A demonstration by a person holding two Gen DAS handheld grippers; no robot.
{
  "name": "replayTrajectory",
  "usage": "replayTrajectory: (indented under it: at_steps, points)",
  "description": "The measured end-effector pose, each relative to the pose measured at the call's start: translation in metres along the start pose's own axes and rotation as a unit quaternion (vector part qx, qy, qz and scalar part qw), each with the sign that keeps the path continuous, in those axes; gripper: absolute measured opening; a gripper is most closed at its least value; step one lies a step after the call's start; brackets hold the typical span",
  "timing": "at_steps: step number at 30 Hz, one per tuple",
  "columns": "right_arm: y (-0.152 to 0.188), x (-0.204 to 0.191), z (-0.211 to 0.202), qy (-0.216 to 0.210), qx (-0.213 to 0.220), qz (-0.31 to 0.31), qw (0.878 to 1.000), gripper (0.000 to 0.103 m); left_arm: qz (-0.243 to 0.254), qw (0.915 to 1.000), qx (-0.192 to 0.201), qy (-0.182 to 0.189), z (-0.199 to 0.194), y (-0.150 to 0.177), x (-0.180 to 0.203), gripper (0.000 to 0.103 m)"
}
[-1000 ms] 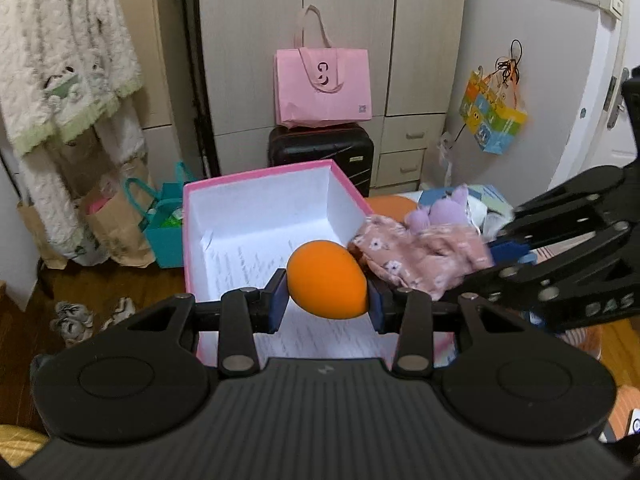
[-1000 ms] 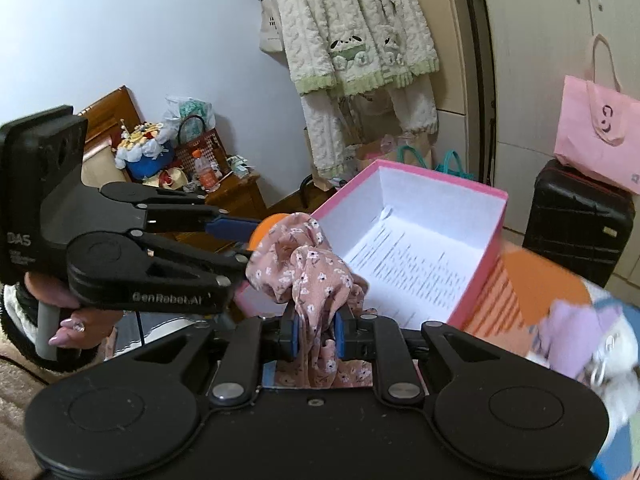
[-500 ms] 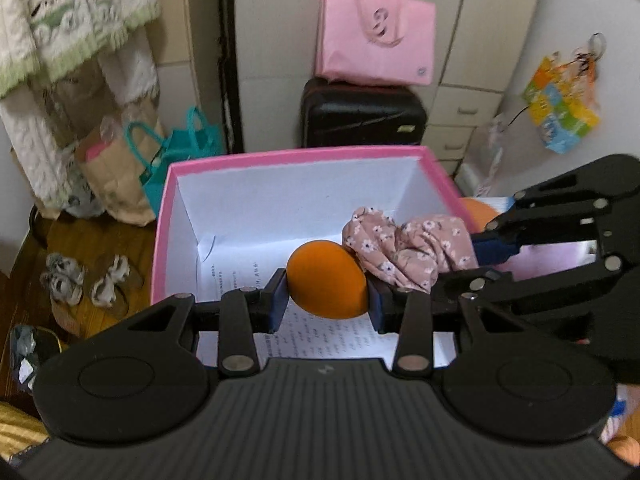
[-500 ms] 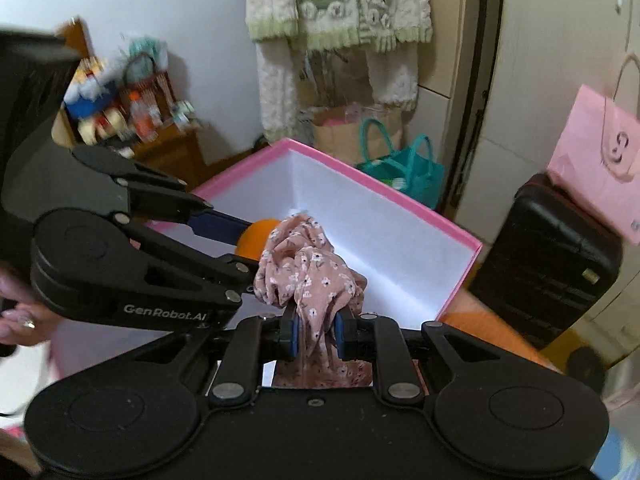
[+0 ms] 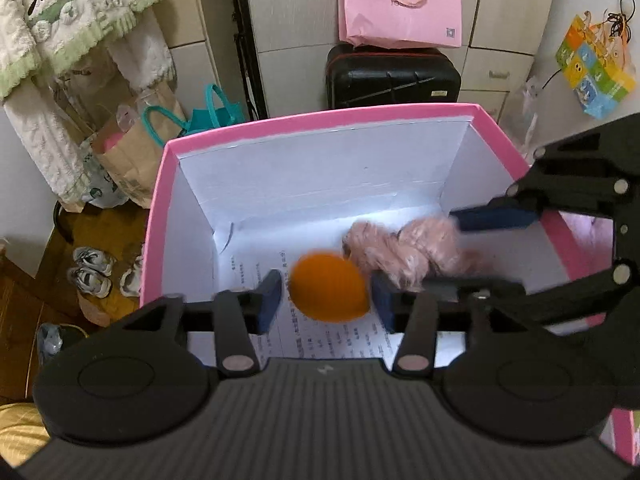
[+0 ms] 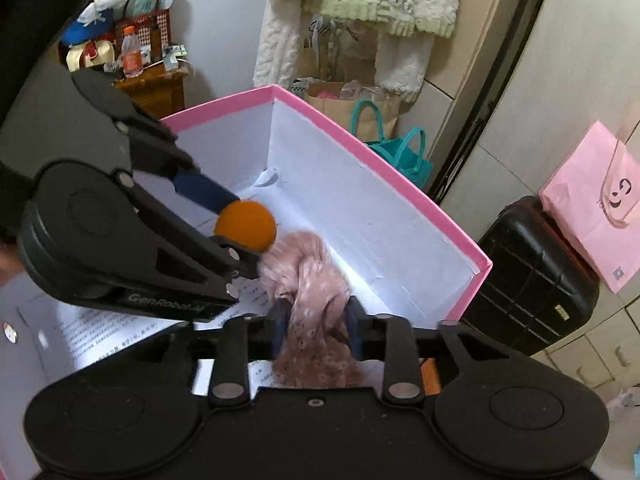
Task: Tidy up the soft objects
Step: 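Open both tools to drop the sponge and scrunchie in the box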
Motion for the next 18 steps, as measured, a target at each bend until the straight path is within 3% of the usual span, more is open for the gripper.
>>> replayTrajectory:
  at_steps: [2, 3, 5, 14, 18]
  points:
    - [0.001, -0.002, -0.009, 0.012, 0.009, -0.006, 1.000, 0.060, 0.003, 0.9999, 0.013, 0.010, -0.012, -0.001, 0.001, 0.059]
    - [0.002, -0.002, -0.015, 0.017, 0.013, -0.006, 1.000, 0.063, 0.004, 0.9997, 0.020, 0.016, -0.018, -0.003, -0.001, 0.067]
    - [0.005, -0.004, -0.029, 0.022, 0.022, -0.002, 1.000, 0.064, -0.001, 0.9992, 0.036, 0.017, -0.033, -0.002, -0.003, 0.071]
    - [0.032, -0.014, -0.100, 0.025, 0.022, 0.048, 0.998, 0.066, 0.027, 0.9965, 0.058, 0.055, -0.102, 0.020, 0.004, 0.072]
    - [0.047, -0.025, -0.133, 0.001, 0.026, 0.073, 0.997, 0.067, 0.062, 0.9941, 0.058, 0.066, -0.134, 0.039, 0.022, 0.072]
Point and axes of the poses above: each gripper's, at about its wrist camera, not at the fingertips, and z roughly the way its jaws point, x to its right, y to its underside, the point moved 6 cm from there along z, roughly the way its jaws point, and after that the axes turned 2 degrees about -x, right-handed, at the moved point
